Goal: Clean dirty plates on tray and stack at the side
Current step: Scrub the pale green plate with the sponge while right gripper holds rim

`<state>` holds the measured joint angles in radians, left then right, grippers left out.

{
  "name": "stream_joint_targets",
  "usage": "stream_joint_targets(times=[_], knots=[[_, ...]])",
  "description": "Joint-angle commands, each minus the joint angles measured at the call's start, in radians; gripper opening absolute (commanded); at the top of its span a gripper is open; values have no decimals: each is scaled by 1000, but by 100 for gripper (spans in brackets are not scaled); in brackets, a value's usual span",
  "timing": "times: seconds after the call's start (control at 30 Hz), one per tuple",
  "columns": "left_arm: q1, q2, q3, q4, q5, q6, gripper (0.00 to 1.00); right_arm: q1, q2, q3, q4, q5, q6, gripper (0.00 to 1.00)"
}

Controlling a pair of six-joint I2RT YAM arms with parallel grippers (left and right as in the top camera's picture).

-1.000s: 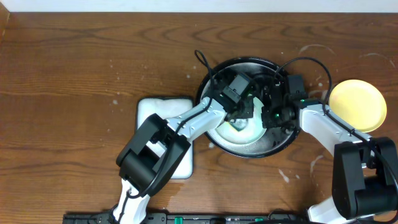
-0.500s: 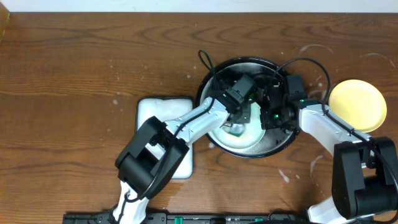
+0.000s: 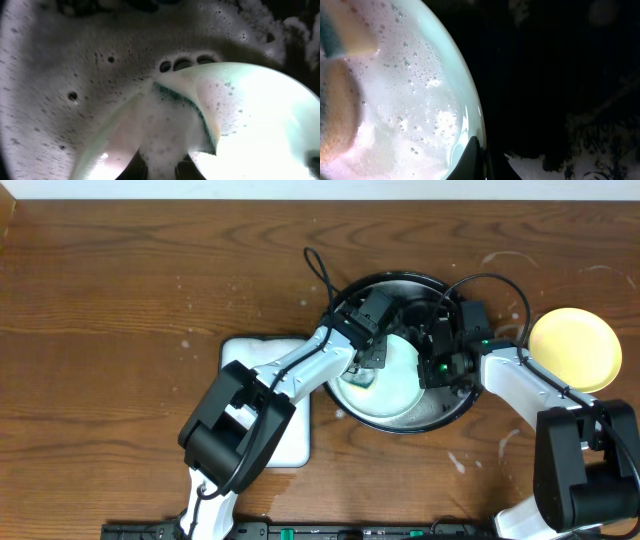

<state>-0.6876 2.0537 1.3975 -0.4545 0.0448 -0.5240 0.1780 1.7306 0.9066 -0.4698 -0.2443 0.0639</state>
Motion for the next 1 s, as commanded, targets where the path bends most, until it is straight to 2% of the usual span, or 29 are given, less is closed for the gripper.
stream_joint_targets(times=[0.0, 0.07, 0.13, 0.33, 0.67, 0.73, 0.97], knots=[[3, 74, -26, 13, 191, -119, 7, 3, 24, -27, -19, 63, -28, 1], [-16, 82, -26, 35, 297, -126, 8, 3, 24, -27, -19, 63, -28, 1], [-36, 84, -26, 25, 340, -125, 8, 3, 24, -27, -20, 63, -28, 1], [-86, 84, -28, -62, 377, -125, 8, 3, 24, -27, -19, 63, -28, 1], [-129, 84, -32, -55, 414, -102, 8, 3, 24, -27, -20, 63, -27, 1], [-121, 84, -32, -80, 353, -79, 8, 3, 24, -27, -20, 63, -27, 1], [-72, 84, -32, -211, -186, -79, 8, 3, 24, -27, -20, 63, -28, 1]])
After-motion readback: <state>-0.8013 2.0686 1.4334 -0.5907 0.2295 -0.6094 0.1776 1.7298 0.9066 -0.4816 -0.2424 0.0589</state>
